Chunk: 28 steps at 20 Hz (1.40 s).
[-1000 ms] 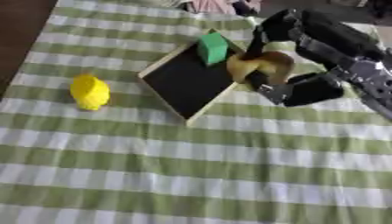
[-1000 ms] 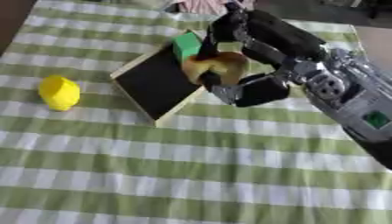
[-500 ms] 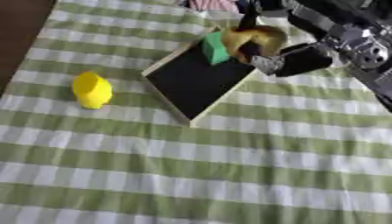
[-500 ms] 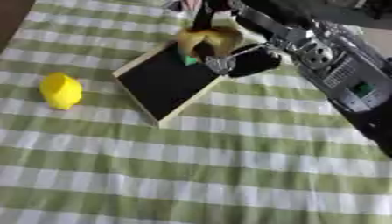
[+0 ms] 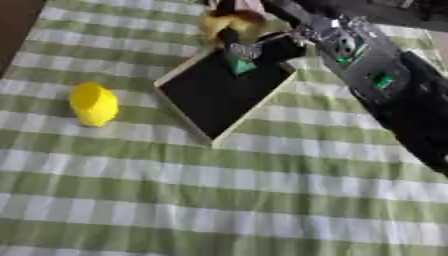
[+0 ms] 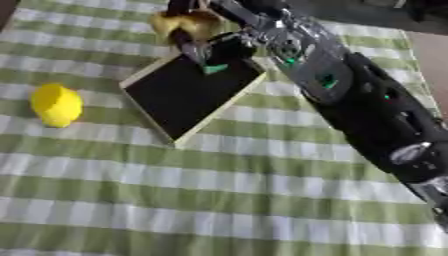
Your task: Pick up objects on the table and place them in the box.
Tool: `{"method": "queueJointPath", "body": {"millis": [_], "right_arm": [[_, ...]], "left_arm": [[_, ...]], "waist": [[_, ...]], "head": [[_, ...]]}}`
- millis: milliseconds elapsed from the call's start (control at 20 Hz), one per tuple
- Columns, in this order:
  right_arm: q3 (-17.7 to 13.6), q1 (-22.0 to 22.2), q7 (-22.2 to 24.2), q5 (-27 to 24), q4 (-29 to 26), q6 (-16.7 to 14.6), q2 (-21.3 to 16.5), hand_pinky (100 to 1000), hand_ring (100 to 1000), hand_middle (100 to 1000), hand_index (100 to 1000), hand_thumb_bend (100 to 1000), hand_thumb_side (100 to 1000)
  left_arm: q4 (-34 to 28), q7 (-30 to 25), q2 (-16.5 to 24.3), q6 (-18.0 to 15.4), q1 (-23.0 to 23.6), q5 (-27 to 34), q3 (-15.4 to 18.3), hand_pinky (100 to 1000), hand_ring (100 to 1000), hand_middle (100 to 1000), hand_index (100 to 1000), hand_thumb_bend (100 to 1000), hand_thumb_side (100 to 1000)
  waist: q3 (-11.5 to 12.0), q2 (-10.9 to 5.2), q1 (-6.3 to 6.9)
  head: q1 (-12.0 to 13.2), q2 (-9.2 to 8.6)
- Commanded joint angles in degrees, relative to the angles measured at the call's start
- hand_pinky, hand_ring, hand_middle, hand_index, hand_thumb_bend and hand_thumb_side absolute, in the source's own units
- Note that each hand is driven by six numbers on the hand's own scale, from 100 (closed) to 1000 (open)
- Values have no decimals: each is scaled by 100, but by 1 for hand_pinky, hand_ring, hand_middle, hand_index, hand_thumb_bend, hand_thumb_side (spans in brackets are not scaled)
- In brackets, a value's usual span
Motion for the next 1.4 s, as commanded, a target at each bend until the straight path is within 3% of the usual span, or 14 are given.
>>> {"method": "queueJointPath", "body": {"millis": [50,150,200,250,300,400,550,750,950,1150,1200,1250,1400], "right_arm": [[7,-95,-26,444,333,-122,111,823,704,414,498,100,122],[15,-70,-46,661,421,-136,150,850,756,502,585,100,159],[16,-62,-45,757,441,-126,156,869,803,599,688,100,176],[27,-59,17,868,442,-110,153,905,876,750,853,100,195],[29,-60,112,962,419,-95,151,929,908,789,902,100,177],[3,-73,359,1114,259,-65,109,965,944,821,935,100,100],[-126,-88,591,1277,-43,108,39,974,947,826,942,179,100],[-348,-86,624,1083,-388,298,-21,971,933,806,936,138,100],[-573,36,474,345,-889,529,-247,936,880,752,902,100,100],[-1027,546,35,-1095,-2069,1019,-831,916,839,695,843,100,100],[-1201,745,-125,-1523,-2415,1135,-1016,915,837,694,838,100,159],[-1386,963,-296,-1930,-2750,1223,-1196,916,833,690,825,100,286],[-1985,1693,-934,-2962,-3300,1075,-1719,917,828,688,812,100,299]], "left_arm": [[-101,-46,59,-4,-75,37,-2,735,775,724,847,100,554],[-101,-48,61,1,-63,43,2,735,775,723,847,100,556],[-101,-50,63,3,-57,45,4,734,775,723,847,100,557],[-101,-54,67,7,-47,45,2,734,775,723,847,100,558],[-101,-58,69,11,-39,45,1,735,775,723,847,100,560],[-101,-73,75,22,-15,45,-6,735,775,724,847,100,560],[-101,-73,79,28,15,46,3,735,775,724,847,100,559],[-101,-61,95,35,52,39,7,735,775,724,847,100,557],[-101,-49,136,53,123,15,12,734,776,724,847,100,562],[-101,-18,206,78,197,-46,45,735,778,726,847,100,558],[-101,-4,228,76,214,-67,56,735,778,726,847,100,559],[-101,6,256,74,235,-99,70,735,778,727,847,100,552],[-101,44,354,62,323,-238,114,736,780,729,847,100,548]], "waist": [[12,-110,65],[2,-109,73],[-3,-111,76],[-10,-116,80],[-17,-120,83],[-40,-133,95],[-66,-160,107],[-109,-208,115],[-207,-289,115],[-346,-356,118],[-384,-360,122],[-428,-361,124],[-576,-373,132]], "head": [[-56,-84],[-65,-77],[-65,-74],[-59,-68],[-50,-63],[-5,-40],[34,-1],[103,26],[229,83],[434,152],[480,154],[530,152],[655,175]]}}
